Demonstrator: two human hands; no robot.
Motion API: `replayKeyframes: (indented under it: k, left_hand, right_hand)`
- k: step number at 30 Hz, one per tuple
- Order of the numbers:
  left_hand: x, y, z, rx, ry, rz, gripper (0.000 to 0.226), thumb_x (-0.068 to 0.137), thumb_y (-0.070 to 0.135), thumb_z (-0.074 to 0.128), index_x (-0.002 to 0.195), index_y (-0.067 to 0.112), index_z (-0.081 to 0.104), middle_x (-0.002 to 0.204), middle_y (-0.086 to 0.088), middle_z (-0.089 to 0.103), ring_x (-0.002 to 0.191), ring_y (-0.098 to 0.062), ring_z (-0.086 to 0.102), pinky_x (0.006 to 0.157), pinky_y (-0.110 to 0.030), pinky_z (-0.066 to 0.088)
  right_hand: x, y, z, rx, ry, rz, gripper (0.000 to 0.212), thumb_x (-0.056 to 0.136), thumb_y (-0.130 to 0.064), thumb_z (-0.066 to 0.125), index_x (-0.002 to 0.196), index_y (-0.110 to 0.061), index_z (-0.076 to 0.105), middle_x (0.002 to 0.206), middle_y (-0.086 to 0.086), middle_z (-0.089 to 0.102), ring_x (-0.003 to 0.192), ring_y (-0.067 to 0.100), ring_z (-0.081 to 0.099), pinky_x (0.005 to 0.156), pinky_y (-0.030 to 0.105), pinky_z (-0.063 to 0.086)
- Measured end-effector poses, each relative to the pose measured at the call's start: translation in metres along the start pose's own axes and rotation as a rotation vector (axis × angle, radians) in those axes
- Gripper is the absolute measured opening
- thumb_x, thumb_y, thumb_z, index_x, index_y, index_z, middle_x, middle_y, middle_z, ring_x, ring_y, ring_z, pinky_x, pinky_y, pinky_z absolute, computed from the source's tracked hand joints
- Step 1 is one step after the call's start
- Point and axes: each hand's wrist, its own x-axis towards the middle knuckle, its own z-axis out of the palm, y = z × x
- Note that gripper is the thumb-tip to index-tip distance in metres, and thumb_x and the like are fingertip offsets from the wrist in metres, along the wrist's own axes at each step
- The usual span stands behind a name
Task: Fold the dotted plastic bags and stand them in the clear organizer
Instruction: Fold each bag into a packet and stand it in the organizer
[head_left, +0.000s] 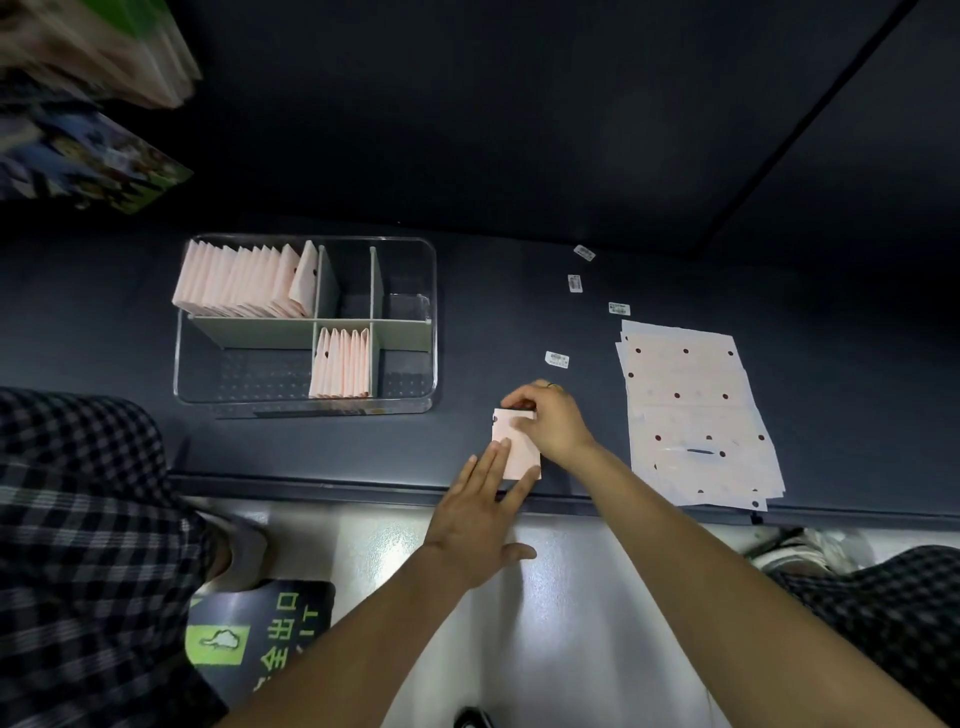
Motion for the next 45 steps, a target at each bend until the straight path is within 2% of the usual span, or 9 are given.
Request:
replayKeyframes:
  k: [3,6,11,17,27,31,36,41,45]
  left_hand:
    - [-0.011,-0.001,0.001,-0.223,0.155,0.005,0.061,0.092,0.054,0.044,0.146,0.030,0.029,0.159,-0.006,0.000,0.147,-0.019,-0.004,0.117,-0.032,-0.010]
    - [-0.014,0.007,-0.004,-0.574,0.395,-0.183,0.024,0.088,0.032,0.061,0.105,0.015,0.065,0.138,-0.007,0.045,0.127,-0.026,0.040,0.103,-0.032,0.037]
    - [0.000,0.002,-0.018,-0.826,0.404,-0.541,0.031,0.082,0.001,0.063,0.110,0.009,0.055,0.105,-0.006,0.054,0.099,-0.025,0.055,0.083,-0.030,0.044]
    - [0.002,0.001,-0.034,-0.729,0.063,-0.690,0.027,0.081,0.023,0.069,0.105,0.017,0.057,0.102,-0.004,0.066,0.101,-0.024,0.060,0.076,-0.029,0.045]
    - [-0.011,-0.004,-0.052,-0.599,0.107,-0.585,0.010,0.087,0.020,0.061,0.097,0.021,0.060,0.103,-0.005,0.067,0.098,-0.028,0.061,0.077,-0.032,0.047]
    - [-0.014,-0.036,-0.082,-0.431,0.200,-0.410,0.011,0.088,0.018,0.057,0.097,0.024,0.058,0.099,-0.003,0.067,0.096,-0.029,0.060,0.073,-0.034,0.044]
    - [-0.019,-0.082,-0.111,-0.921,0.283,-0.276,0.014,0.088,-0.002,0.057,0.090,0.013,0.057,0.083,-0.008,0.060,0.081,-0.025,0.057,0.077,-0.033,0.046]
    - [-0.032,-0.104,-0.117,-1.458,0.175,-0.340,0.011,0.085,0.000,0.064,0.094,0.006,0.064,0.069,-0.001,0.068,0.063,-0.006,0.064,0.060,-0.016,0.054]
    - [-0.028,-0.113,-0.119,-1.545,0.449,-0.502,0.009,0.084,-0.002,0.064,0.079,0.004,0.062,0.065,-0.008,0.062,0.056,-0.010,0.058,0.052,-0.011,0.047]
  right_hand:
    - [-0.007,0.010,-0.002,-0.169,-0.028,-0.001,0.014,0.081,-0.008,0.067,0.094,-0.013,0.067,0.089,0.003,0.058,0.091,0.019,0.056,0.076,0.027,0.042]
    - [-0.022,0.019,0.000,-0.209,-0.003,0.069,0.012,0.080,-0.017,0.070,0.090,-0.015,0.063,0.078,-0.005,0.056,0.087,0.018,0.057,0.070,0.027,0.041]
    - [-0.048,0.030,0.013,-0.260,0.024,0.126,0.018,0.082,-0.024,0.070,0.093,-0.014,0.060,0.086,0.002,0.065,0.089,0.019,0.057,0.069,0.027,0.039]
    - [-0.060,0.030,0.016,-0.281,0.036,0.126,0.025,0.085,-0.025,0.067,0.104,-0.014,0.055,0.095,0.004,0.063,0.095,0.021,0.056,0.070,0.023,0.034]
    - [-0.073,0.016,0.010,-0.354,0.055,-0.121,0.052,0.087,-0.015,0.062,0.135,-0.022,0.043,0.126,0.000,0.049,0.114,0.023,0.044,0.094,0.030,0.040]
    - [-0.071,-0.013,-0.002,-0.397,0.014,-0.339,0.021,0.088,-0.022,0.061,0.108,-0.018,0.066,0.098,-0.001,0.067,0.098,0.019,0.050,0.084,0.032,0.041]
    - [-0.062,-0.060,-0.006,-0.192,-0.024,-0.248,0.019,0.093,-0.020,0.054,0.081,-0.011,0.066,0.066,0.000,0.054,0.067,0.021,0.047,0.061,0.030,0.032]
    - [-0.047,-0.094,-0.008,0.073,-0.012,-0.163,0.021,0.094,-0.013,0.053,0.081,-0.008,0.068,0.069,0.001,0.063,0.062,0.014,0.061,0.060,0.015,0.051]
    - [-0.030,-0.113,-0.004,0.169,0.046,-0.094,0.017,0.092,-0.013,0.057,0.075,-0.015,0.057,0.069,0.006,0.067,0.058,0.012,0.062,0.054,0.014,0.050]
